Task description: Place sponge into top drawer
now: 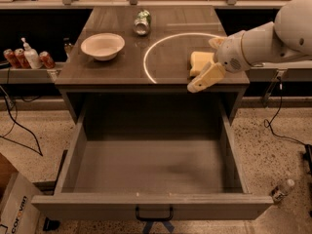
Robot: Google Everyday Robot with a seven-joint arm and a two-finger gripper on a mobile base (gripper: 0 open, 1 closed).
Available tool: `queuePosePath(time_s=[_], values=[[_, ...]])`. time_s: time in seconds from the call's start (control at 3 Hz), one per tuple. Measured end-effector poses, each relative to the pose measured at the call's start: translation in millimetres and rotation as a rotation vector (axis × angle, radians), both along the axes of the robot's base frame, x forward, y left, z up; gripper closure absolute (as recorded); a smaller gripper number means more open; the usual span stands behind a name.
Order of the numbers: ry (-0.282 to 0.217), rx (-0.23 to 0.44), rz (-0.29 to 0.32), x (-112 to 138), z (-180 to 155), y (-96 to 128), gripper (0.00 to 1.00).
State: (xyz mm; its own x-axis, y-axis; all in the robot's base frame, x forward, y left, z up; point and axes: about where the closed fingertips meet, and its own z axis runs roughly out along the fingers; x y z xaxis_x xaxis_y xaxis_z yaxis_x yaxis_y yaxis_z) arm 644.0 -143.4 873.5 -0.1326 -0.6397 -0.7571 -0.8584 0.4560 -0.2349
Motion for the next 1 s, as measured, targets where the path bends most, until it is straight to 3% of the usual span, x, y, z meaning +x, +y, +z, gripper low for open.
queuePosePath(time_s=[1.0], values=[[0.009, 0.117, -0.049, 32.7, -17.8, -5.5, 0.0]])
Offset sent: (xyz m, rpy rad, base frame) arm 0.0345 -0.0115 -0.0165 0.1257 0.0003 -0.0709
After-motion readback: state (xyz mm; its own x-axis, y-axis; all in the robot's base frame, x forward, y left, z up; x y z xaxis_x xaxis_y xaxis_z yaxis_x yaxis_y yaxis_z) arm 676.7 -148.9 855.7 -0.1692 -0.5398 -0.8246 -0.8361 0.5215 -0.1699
